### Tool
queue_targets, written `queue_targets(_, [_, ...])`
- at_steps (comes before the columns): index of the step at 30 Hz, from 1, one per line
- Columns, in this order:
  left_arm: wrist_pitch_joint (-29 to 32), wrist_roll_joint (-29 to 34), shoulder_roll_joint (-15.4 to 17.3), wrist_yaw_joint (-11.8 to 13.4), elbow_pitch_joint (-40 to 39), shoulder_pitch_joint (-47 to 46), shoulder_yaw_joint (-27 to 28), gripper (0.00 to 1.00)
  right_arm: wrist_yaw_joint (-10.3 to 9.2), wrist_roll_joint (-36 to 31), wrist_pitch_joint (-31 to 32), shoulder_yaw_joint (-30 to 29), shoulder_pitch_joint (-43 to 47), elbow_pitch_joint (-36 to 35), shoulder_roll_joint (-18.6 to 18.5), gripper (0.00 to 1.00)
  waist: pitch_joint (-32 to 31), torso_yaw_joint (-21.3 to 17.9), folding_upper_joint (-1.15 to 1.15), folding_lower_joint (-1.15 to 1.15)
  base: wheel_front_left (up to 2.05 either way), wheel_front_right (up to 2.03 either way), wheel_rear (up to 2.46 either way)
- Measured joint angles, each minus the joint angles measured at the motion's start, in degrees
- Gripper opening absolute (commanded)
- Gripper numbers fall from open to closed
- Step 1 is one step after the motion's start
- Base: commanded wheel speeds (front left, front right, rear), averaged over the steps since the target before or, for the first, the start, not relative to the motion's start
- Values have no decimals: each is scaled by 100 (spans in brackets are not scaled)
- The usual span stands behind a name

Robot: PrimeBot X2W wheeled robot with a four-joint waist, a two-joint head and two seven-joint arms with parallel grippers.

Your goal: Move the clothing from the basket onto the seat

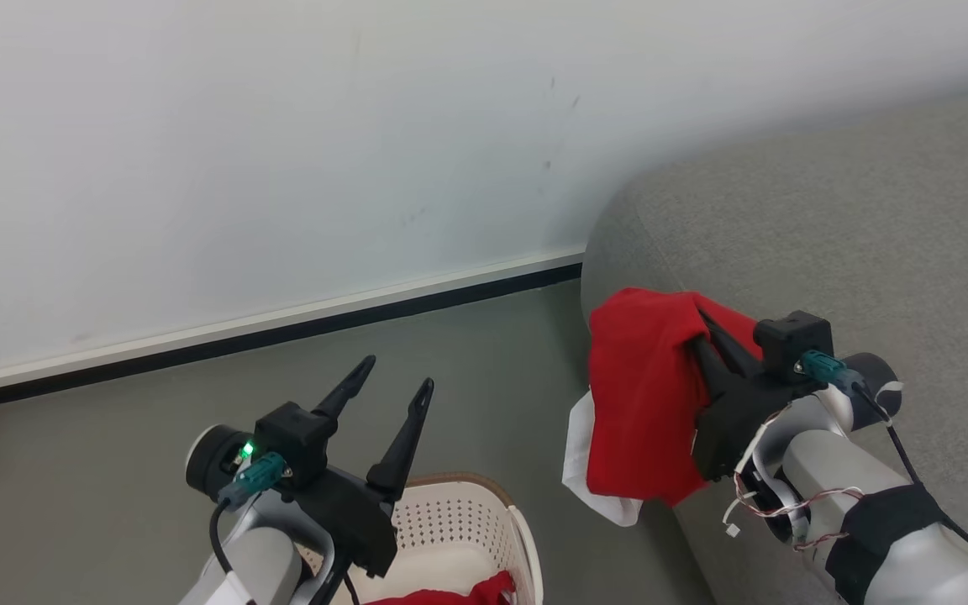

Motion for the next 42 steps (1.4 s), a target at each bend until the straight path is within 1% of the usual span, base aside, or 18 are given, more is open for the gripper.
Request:
queue_targets(4, [-48, 18, -1, -44, -102, 208, -82, 100, -101, -112, 0, -132, 219, -296, -215, 0, -6, -174, 0, 0, 0, 0, 0])
queue_targets(7, [-51, 32, -18, -47, -174, 345, -179, 100, -136, -244, 0, -212, 358, -521, -366, 0, -8, -321, 0, 0, 0, 0, 0])
queue_targets(8, [-51, 32, -18, -47, -174, 345, -179, 100, -136, -244, 0, -212, 358, -521, -366, 0, -8, -321, 0, 0, 0, 0, 0])
queue_targets(17, [-67, 86, -119, -99, -436, 666, -391, 100, -271, -579, -2, -456, 649, -1293, -664, 0, 11, -831, 0, 0, 0, 0, 0])
queue_targets(21, [-73, 131, -149, -99, -538, 747, -415, 100, -278, -675, -13, -584, 770, -1559, -760, 0, 36, -1070, 0, 0, 0, 0, 0])
queue_targets(23, [-99, 135, -164, -99, -579, 758, -437, 100, -322, -702, -16, -649, 800, -1672, -800, 0, 55, -1188, 0, 0, 0, 0, 0])
queue_targets(29, [-99, 188, -241, -99, -668, 757, -488, 100, -328, -786, -24, -922, 982, -2059, -960, 0, 155, -1493, 0, 0, 0, 0, 0])
queue_targets(35, [-99, 305, -246, -99, -715, 753, -498, 100, -369, -925, -25, -1160, 1067, -2327, -1034, 0, 334, -1648, 0, 1, 0, 0, 0])
queue_targets(42, [-100, 352, -247, -99, -829, 715, -505, 100, -370, -1067, -24, -1314, 926, -2392, -1169, 0, 589, -1662, 0, 1, 0, 0, 0])
